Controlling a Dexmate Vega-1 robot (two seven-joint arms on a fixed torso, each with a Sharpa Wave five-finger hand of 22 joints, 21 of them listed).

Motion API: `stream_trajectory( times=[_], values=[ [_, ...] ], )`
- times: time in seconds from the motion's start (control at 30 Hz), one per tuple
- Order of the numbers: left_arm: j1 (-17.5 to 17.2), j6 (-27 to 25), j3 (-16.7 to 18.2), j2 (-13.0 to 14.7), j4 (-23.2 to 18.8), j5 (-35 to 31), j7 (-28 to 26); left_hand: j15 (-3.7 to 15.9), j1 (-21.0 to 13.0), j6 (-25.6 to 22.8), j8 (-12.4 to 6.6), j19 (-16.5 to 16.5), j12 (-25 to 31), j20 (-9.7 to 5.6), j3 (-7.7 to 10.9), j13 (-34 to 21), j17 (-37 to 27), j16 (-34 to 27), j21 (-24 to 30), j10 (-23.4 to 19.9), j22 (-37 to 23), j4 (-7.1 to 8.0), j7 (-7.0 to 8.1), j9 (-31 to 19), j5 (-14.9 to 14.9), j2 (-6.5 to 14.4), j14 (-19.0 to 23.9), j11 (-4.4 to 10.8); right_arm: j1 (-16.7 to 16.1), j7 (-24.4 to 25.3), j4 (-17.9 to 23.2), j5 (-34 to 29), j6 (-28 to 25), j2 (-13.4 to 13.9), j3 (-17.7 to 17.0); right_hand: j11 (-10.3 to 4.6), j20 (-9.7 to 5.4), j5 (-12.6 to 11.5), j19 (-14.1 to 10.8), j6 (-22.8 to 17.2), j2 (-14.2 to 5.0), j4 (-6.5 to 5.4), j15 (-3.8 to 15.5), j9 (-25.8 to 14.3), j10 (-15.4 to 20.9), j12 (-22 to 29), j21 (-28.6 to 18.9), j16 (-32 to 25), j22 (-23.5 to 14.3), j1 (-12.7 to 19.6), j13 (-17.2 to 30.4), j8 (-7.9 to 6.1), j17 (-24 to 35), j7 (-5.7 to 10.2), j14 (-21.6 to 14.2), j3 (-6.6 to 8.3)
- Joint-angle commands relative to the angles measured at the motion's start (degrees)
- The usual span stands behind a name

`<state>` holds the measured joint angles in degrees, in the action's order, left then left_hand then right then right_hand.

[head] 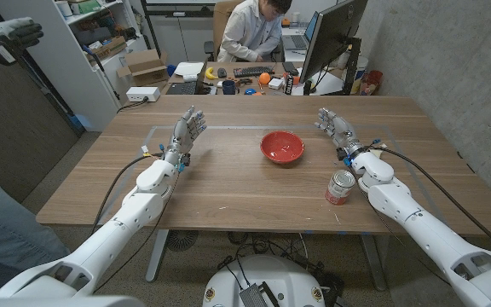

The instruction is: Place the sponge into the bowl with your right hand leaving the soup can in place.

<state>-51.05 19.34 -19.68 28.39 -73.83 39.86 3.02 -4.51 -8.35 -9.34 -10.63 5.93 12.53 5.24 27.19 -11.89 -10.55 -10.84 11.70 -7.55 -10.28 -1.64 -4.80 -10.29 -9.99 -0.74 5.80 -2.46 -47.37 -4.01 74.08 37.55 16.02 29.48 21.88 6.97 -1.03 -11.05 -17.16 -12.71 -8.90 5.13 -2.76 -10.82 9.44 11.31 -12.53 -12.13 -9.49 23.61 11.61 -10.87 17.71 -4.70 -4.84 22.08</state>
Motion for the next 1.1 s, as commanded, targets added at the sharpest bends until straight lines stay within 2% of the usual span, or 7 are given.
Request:
stream_trajectory(
  times=[0.03,0.57,0.8,1.1],
  values=[
    [-2.0,2.8,1.2,-1.2,1.6,2.6,2.0,-0.06,-0.5,-0.4,-0.30,0.1,0.4,0.37,0.32,-0.2,-0.3,-0.3,0.1,-0.4,-0.1,0.00,0.05,-0.1,-0.4,0.0,0.5,0.03,0.6,-1.5,-0.2,0.1,-0.6,0.0,0.7,0.03,0.15,-0.3,-0.4,-0.6,-0.07,0.04,-0.04,-0.2,0.6,0.4,-0.1,-0.4,-0.2,0.8,0.2,-0.33,0.2,0.04,-0.4,0.26],
    [-0.4,2.1,0.2,-1.1,2.9,1.2,2.3,0.02,-0.4,-0.3,-0.27,-0.1,0.3,0.53,0.25,-0.2,-0.3,-0.2,0.0,-0.3,-0.1,-0.06,0.10,-0.1,-0.4,0.1,0.3,0.05,1.7,-2.1,-2.2,-0.2,1.3,-1.0,0.7,-0.18,0.19,-0.2,-0.3,-1.0,0.05,0.08,0.20,-0.2,0.9,0.5,0.2,-0.6,-0.2,0.8,0.2,-0.47,0.1,0.07,-0.8,0.02],
    [-0.1,2.2,0.2,-1.3,3.8,1.4,2.7,-0.04,-0.4,-0.4,-0.27,-0.2,0.3,0.68,0.22,-0.2,-0.3,-0.2,0.0,-0.2,-0.2,-0.09,0.17,-0.1,-0.4,0.2,0.3,0.18,1.8,-1.8,-0.8,-1.4,1.2,0.4,0.6,-0.16,0.24,-0.2,-0.4,-1.0,0.07,0.09,0.21,-0.2,1.0,0.6,0.3,-0.6,-0.2,0.7,0.2,-0.47,0.0,0.08,-0.9,-0.07],
    [-0.5,1.0,0.1,-0.3,1.8,0.6,1.4,0.03,-0.3,-0.4,-0.27,-0.3,0.3,0.76,0.17,-0.2,-0.3,-0.2,-0.1,-0.2,-0.2,-0.14,0.15,-0.1,-0.4,0.2,0.3,0.14,0.8,-0.7,2.6,-3.0,-0.2,3.4,0.3,-0.20,0.27,-0.2,-0.6,-1.1,0.09,0.13,0.25,-0.2,1.3,0.7,0.4,-0.7,-0.2,0.8,0.2,-0.48,0.0,0.07,-1.0,-0.17]
  ],
)
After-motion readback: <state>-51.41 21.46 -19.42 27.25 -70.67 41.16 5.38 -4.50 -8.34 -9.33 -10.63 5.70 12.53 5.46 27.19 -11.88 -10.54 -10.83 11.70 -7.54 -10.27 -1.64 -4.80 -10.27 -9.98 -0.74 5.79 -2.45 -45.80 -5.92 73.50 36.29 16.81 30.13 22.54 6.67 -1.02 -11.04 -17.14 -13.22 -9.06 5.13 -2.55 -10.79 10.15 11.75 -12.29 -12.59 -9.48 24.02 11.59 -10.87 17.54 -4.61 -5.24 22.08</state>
